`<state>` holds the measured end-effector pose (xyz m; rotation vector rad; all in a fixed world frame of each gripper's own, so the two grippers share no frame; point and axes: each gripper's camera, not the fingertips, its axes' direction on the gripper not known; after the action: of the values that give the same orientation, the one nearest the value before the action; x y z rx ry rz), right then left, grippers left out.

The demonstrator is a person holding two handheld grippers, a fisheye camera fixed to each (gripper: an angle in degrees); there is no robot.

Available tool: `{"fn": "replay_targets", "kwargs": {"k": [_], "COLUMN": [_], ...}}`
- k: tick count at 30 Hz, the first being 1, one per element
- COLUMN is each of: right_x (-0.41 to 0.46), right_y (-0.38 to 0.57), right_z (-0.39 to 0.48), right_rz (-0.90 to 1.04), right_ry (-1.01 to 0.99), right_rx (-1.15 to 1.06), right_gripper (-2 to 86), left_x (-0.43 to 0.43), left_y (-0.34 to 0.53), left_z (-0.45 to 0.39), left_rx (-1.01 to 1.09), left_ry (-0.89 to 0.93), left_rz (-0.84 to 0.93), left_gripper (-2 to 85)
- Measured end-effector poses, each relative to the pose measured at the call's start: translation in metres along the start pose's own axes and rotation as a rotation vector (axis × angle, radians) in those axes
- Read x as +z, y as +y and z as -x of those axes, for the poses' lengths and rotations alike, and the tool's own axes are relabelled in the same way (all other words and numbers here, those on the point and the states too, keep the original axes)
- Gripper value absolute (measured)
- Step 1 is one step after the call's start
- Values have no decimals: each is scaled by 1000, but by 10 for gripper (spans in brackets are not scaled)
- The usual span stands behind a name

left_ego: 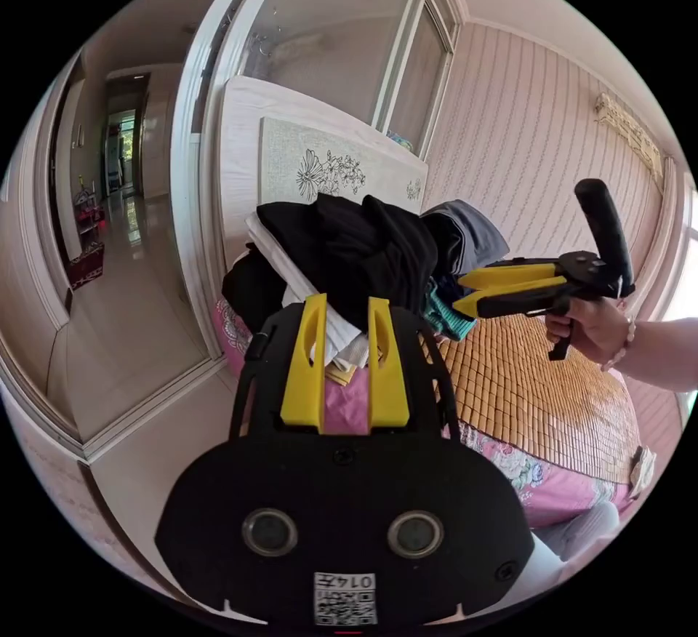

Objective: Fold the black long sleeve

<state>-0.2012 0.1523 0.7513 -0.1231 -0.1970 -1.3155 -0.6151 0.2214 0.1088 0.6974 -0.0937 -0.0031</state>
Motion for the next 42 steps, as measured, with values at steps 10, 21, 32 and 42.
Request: {"fn": "replay_targets", "kwargs": {"k": [10, 21, 32, 42], "right_x": [28, -196, -186, -79], "right_y": [-23, 75, 204, 69], "right_z": [-51, -36, 12, 3], "right_rz": [42, -300, -131, -20], "right_ry": [-227, -190, -174, -97], "right_rx": [365, 232, 439, 306], "right_gripper": [13, -3, 15, 154], "left_x": [48, -74, -44, 31], "left_y": [-21, -51, 0, -65], "left_z": [2, -58, -64, -35], "left_rx": [112, 311, 259, 198], "left_ry": [-38, 209, 129, -25], "left_rz": [108, -265, 69, 115], "left_gripper": [35, -9, 26, 105]}}
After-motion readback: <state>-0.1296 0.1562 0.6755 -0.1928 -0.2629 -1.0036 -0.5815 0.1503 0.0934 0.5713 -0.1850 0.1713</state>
